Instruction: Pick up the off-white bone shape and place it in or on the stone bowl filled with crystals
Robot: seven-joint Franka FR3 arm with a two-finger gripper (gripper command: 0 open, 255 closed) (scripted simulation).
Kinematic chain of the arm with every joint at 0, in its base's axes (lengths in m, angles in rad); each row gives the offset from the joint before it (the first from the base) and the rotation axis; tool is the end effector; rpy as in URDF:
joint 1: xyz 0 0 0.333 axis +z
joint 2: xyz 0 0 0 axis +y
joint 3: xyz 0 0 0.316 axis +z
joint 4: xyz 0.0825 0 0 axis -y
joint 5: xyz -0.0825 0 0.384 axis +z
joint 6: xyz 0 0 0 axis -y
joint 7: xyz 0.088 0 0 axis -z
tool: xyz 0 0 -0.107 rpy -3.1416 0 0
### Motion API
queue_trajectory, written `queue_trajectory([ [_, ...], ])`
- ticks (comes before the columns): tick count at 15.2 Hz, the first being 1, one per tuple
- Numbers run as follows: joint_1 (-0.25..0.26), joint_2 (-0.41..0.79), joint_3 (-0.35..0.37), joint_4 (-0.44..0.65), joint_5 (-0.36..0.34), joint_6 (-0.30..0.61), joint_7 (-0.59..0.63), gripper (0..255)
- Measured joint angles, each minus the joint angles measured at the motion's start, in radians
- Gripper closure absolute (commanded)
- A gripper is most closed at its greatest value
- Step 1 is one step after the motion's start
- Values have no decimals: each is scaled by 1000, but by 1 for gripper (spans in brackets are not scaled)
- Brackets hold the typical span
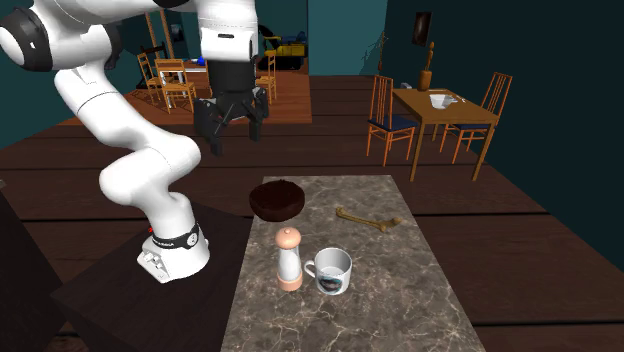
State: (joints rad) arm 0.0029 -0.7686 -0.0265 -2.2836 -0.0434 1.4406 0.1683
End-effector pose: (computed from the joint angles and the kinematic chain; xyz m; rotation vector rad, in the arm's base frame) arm 0.2981 -0.0150 0.6080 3.0954 -0.2915 -0.1128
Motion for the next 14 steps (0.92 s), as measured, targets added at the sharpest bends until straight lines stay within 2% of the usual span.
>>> queue_trajectory([
  [4,15,8,32,-48,23,61,31,0],
  [14,84,112,186,-184,113,336,167,0],
])
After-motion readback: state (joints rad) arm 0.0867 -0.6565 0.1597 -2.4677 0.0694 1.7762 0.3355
